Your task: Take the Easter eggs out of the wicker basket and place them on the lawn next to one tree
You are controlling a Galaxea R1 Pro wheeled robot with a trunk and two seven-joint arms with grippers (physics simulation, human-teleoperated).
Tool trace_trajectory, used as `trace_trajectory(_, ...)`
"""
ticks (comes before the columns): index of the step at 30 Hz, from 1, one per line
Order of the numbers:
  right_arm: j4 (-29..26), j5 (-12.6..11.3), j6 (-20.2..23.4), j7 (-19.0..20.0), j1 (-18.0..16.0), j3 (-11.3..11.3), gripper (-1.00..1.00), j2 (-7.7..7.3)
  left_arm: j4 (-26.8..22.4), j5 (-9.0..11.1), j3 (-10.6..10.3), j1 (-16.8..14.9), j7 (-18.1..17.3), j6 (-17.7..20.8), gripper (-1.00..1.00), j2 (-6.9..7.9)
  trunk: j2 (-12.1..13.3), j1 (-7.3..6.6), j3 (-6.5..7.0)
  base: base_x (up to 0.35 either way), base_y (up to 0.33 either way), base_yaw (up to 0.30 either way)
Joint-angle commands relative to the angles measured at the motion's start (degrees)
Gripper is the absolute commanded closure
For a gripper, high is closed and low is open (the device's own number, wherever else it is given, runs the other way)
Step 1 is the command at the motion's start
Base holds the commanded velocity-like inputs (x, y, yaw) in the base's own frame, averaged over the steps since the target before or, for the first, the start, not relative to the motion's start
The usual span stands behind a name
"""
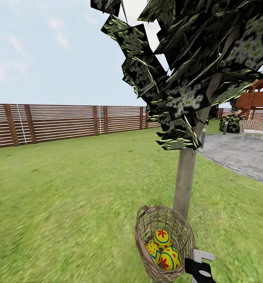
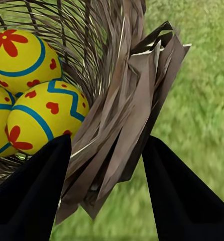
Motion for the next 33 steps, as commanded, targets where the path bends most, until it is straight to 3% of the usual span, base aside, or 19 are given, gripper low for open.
trace_trajectory(1,-0.04,-0.16,-0.31,0.1,-0.06,-0.17,1.0,0.02,-0.13,0.34,0.08,0.0,0.13,0.27,-1.0,-0.04,-0.45,0.22,-0.24,0.0,0.0,0.0)
trace_trajectory(33,-0.04,-0.16,-0.31,0.08,-0.06,-0.17,1.0,0.02,-0.13,0.34,0.08,0.0,0.09,0.27,-1.0,-0.01,-13.28,7.25,-5.98,0.0,0.0,0.0)
